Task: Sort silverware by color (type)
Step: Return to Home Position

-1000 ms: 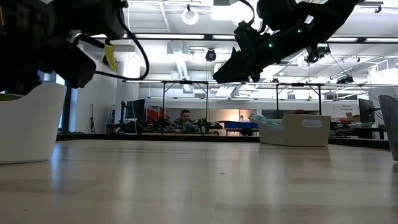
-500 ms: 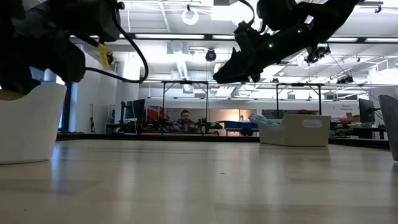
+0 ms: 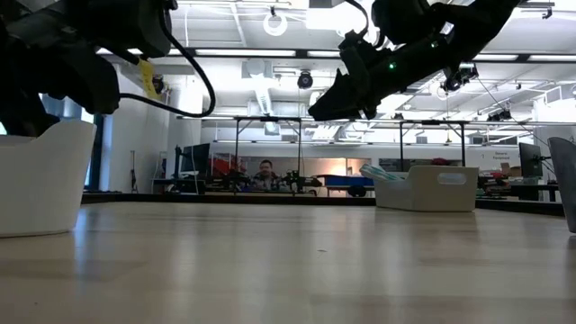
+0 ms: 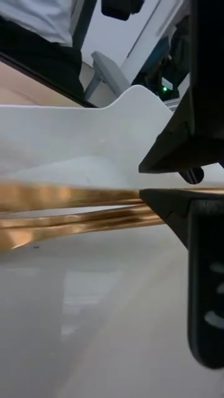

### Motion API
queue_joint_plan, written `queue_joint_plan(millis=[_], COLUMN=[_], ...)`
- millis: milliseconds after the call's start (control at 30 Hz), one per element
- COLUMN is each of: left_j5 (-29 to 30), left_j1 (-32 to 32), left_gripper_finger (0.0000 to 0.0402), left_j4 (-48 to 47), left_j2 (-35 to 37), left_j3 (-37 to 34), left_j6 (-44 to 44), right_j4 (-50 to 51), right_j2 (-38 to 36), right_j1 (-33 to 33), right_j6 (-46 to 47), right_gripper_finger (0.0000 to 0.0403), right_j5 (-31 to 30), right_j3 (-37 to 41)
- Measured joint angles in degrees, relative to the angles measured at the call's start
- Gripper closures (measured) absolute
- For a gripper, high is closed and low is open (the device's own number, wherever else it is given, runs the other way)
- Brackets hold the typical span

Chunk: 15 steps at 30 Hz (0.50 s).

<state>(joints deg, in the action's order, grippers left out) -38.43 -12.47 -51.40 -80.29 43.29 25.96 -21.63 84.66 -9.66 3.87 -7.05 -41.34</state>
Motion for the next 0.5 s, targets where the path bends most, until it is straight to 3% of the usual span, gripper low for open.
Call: queue_joint_plan(millis=[300,500], left_j5=[1.0,9.0], left_j1=[0.0,-0.5], left_gripper_finger=[0.0323,0.0362], left_j4=[-3.6,2.3], left_j2=[0.0,4.5], left_j3=[5.3,5.3], left_j6=[-2.2,-5.0], right_j4=[0.0,0.4], right_j2=[0.0,0.0], right_j1=[0.0,0.0], right_j6=[-0.1,-1.5], right_gripper_finger=[0.0265,0.0265], right_j5=[0.0,0.0], right_j3=[0.0,0.0])
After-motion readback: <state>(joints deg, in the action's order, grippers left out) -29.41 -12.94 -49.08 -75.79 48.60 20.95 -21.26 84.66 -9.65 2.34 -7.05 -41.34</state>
